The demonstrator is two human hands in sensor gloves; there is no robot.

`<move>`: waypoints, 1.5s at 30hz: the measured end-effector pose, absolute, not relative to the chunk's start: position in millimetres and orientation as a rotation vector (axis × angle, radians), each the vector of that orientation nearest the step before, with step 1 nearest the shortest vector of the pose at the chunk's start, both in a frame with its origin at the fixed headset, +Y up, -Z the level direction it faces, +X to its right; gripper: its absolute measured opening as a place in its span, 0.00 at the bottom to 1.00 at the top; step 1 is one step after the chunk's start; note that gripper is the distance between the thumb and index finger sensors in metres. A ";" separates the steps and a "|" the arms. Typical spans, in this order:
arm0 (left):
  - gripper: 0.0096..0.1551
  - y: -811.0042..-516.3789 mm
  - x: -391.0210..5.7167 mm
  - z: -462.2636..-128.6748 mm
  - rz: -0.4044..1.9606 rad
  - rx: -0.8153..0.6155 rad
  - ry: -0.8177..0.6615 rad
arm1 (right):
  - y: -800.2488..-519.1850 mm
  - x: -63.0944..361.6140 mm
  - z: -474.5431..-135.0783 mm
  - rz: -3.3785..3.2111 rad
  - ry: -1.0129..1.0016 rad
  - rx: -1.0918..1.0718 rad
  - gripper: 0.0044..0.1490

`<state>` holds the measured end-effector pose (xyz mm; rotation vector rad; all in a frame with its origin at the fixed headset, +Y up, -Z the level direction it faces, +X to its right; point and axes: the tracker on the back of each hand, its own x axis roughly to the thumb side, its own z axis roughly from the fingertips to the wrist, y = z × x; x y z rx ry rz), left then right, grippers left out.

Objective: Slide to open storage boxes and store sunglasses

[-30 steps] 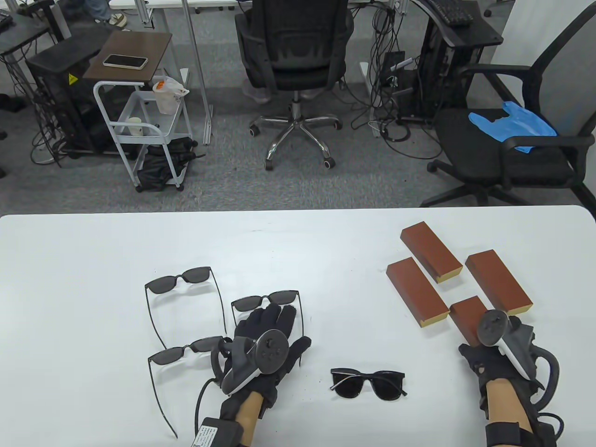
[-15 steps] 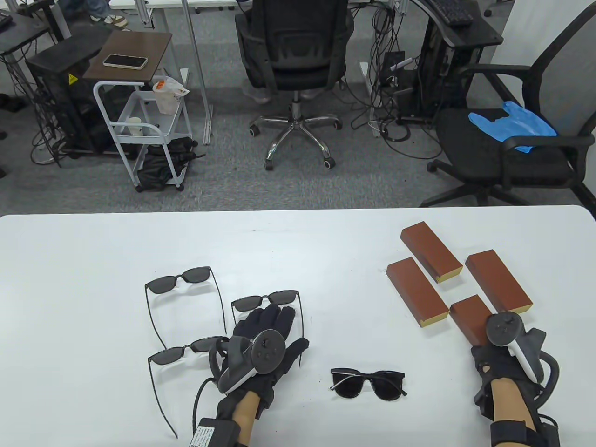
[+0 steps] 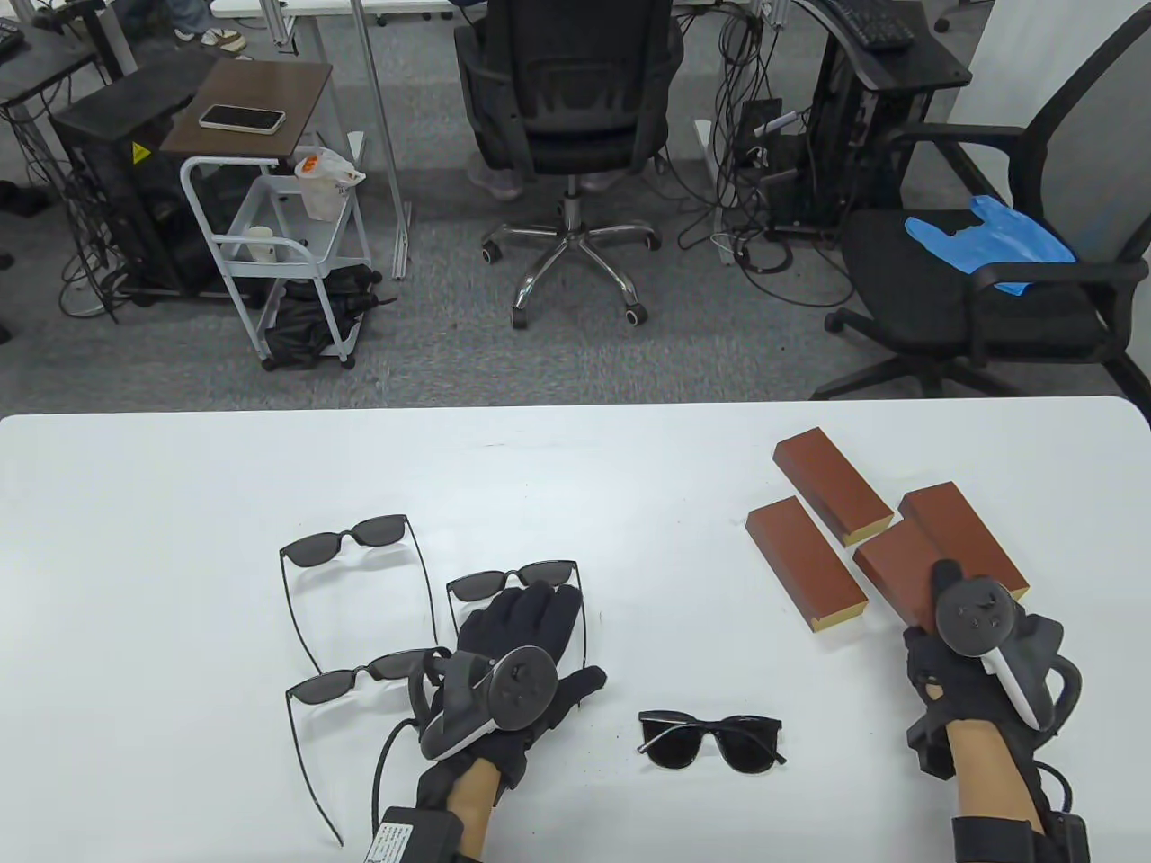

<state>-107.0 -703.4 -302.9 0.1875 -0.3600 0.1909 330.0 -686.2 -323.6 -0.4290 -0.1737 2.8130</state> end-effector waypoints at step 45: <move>0.59 -671.5 -83.5 -301.3 0.555 -0.045 -0.644 | -644.1 179.0 -294.6 2.590 0.020 0.848 0.53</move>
